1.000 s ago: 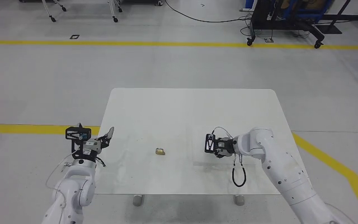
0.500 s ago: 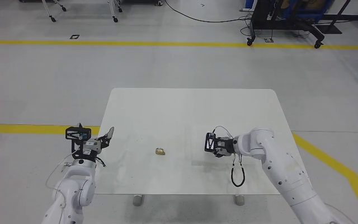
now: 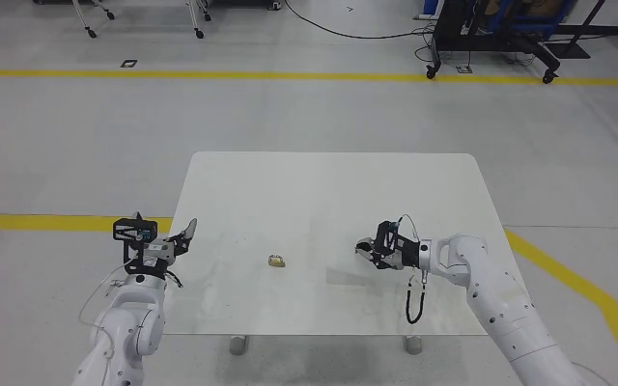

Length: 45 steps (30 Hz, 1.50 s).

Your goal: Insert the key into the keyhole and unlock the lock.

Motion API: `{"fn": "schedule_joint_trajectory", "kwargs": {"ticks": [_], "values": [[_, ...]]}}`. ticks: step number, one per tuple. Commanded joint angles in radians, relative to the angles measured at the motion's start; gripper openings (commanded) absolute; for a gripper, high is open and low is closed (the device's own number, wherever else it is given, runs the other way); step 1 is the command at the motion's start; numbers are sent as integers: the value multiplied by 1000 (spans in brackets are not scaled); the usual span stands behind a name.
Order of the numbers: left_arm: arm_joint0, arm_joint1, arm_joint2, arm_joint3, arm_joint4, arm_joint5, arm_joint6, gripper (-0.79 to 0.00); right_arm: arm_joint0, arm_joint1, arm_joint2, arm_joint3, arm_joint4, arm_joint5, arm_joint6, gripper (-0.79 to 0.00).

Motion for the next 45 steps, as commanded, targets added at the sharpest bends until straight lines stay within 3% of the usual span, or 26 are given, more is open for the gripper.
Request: {"fn": "schedule_joint_trajectory", "kwargs": {"ticks": [1,4,8,15,19,29,38,45], "values": [[-4,1,0,-12,9,-19,-2,0,0,0,0,0,0,0,0,-785],[-42,4,21,-60,103,-47,-59,0,0,0,0,0,0,0,0,-785],[-145,0,152,-94,134,-177,-168,0,0,0,0,0,0,0,0,-785],[-434,-34,477,66,241,-377,-398,0,0,0,0,0,0,0,0,-785],[-560,-72,624,173,237,-363,-433,0,0,0,0,0,0,0,0,-785],[-723,-143,801,382,150,-337,-434,0,0,0,0,0,0,0,0,-785],[-809,-207,908,596,139,-260,-398,0,0,0,0,0,0,0,0,-785],[-840,-235,927,702,129,-241,-360,0,0,0,0,0,0,0,0,-785]]}}
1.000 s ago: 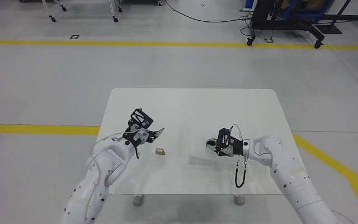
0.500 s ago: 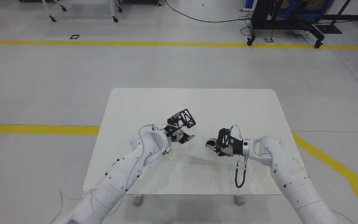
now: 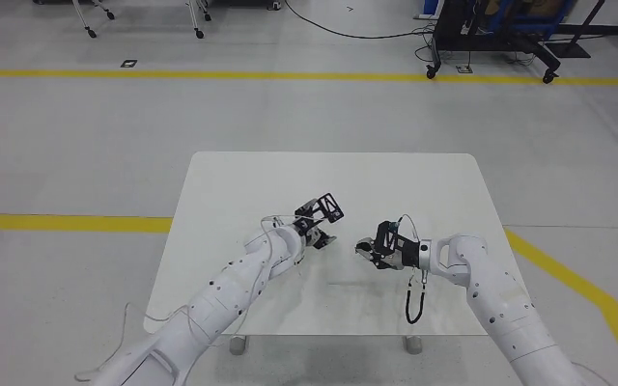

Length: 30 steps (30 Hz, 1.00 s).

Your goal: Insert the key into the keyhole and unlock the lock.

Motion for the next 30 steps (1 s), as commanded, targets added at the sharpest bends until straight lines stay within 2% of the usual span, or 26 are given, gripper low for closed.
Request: {"fn": "schedule_joint_trajectory", "kwargs": {"ticks": [1,5,7,9,12,15,17,18,20,21,30], "values": [[-5,-3,-3,22,1,4,10,0,0,0,0,0,0,0,0,-785],[-4,2,-40,16,13,42,60,0,0,0,0,0,0,0,0,-785],[8,17,-95,-28,5,58,102,0,0,0,0,0,0,0,0,-785],[47,42,-180,-113,-17,65,146,0,0,0,0,0,0,0,0,-785],[184,97,-386,-321,-98,8,207,0,0,0,0,0,0,0,0,-785],[388,149,-616,-526,-153,-83,239,0,0,0,0,0,0,0,0,-785],[513,168,-729,-599,-201,-138,268,0,0,0,0,0,0,0,0,-785],[563,175,-768,-607,-217,-158,288,0,0,0,0,0,0,0,0,-785],[626,180,-803,-572,-233,-179,320,0,-2,-5,-7,5,38,43,-1,-785],[635,180,-803,-548,-239,-182,331,0,4,-9,-15,15,75,55,7,-785],[635,180,-803,-548,-239,-182,331,0,104,-39,-82,46,465,131,211,-785]]}}
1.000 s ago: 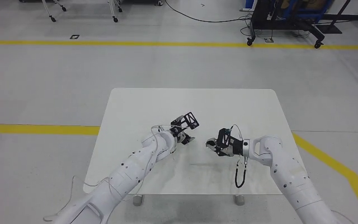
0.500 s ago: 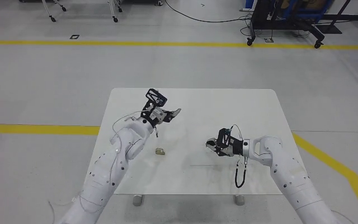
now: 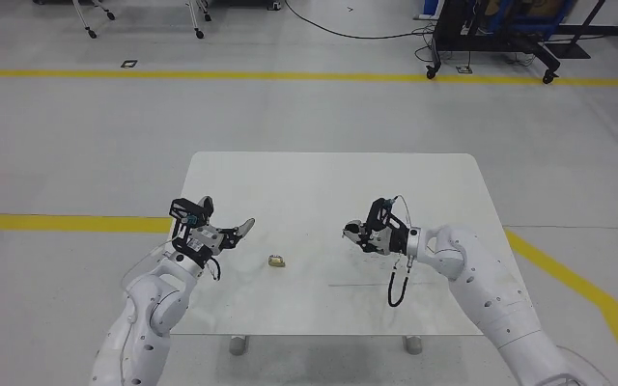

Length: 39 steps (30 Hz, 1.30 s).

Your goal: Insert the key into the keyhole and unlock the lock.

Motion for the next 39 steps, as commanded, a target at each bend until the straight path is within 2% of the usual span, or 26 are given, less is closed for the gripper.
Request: {"fn": "schedule_joint_trajectory", "kwargs": {"ticks": [1,13,16,18,20,21,23,26,28,32,36,38,39], "values": [[0,0,0,0,0,0,0,0,6,-1,2,2,122,-1,33,-785],[0,-3,15,-8,-28,4,33,0,7,-1,3,2,141,-3,38,-785],[-10,-7,20,25,-192,-49,-4,0,-4,-8,-13,39,240,43,49,-785],[-23,-6,18,59,-386,-130,-94,0,0,-16,-37,76,383,22,79,-785],[-41,-4,34,108,-728,-288,-230,0,17,-23,-65,115,534,-14,130,-785],[-58,0,49,139,-922,-340,-338,0,26,-28,-84,132,618,-31,163,-785],[-107,14,65,185,-1221,-342,-586,0,47,-38,-128,165,789,-62,232,-785],[-165,33,74,227,-1482,-290,-874,0,79,-53,-191,216,1049,-87,335,-785],[-190,39,83,249,-1554,-281,-990,0,97,-63,-225,245,1224,-98,407,-785],[-219,38,135,270,-1622,-283,-1078,0,140,-75,-259,305,1475,-91,551,-785],[-247,35,201,279,-1643,-270,-1090,0,159,-80,-287,304,1592,-43,600,-785],[-266,34,229,292,-1602,-276,-1085,0,162,-81,-300,303,1639,-22,621,-785],[-275,34,242,300,-1560,-286,-1075,-55,164,-82,-307,306,1655,-13,630,-785]]}}
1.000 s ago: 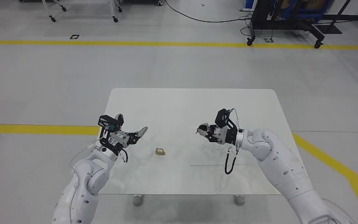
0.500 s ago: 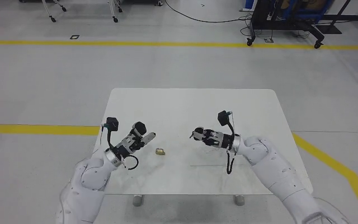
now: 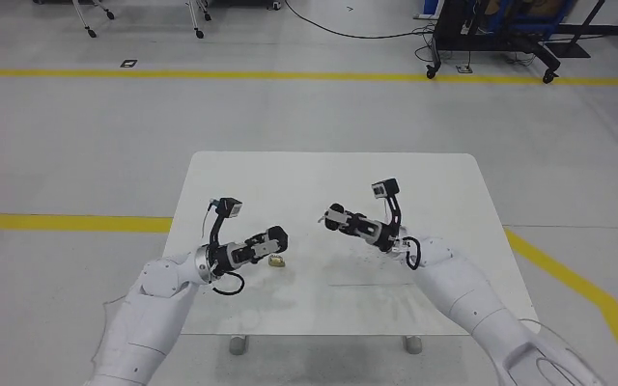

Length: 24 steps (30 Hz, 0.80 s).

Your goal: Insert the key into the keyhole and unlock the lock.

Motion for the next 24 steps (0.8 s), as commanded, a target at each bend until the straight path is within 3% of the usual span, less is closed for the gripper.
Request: {"fn": "schedule_joint_trajectory", "kwargs": {"ticks": [1,6,10,16,19,24], "values": [[-17,-2,29,15,82,-23,24,-139,4,-3,-14,8,33,15,16,-785],[-36,-12,76,46,137,-52,102,-394,23,-18,-59,46,38,23,23,-785],[-45,-14,83,67,147,-53,146,-449,35,-26,-85,72,24,12,12,-785],[-58,-15,99,84,175,-25,188,-628,54,-30,-125,79,-44,-22,-22,-785],[-61,-14,105,87,177,-23,195,-650,59,-30,-146,78,-56,-38,-38,-785],[-66,-13,115,91,181,-19,202,-603,72,-29,-177,91,-80,-69,-69,-785]]}}
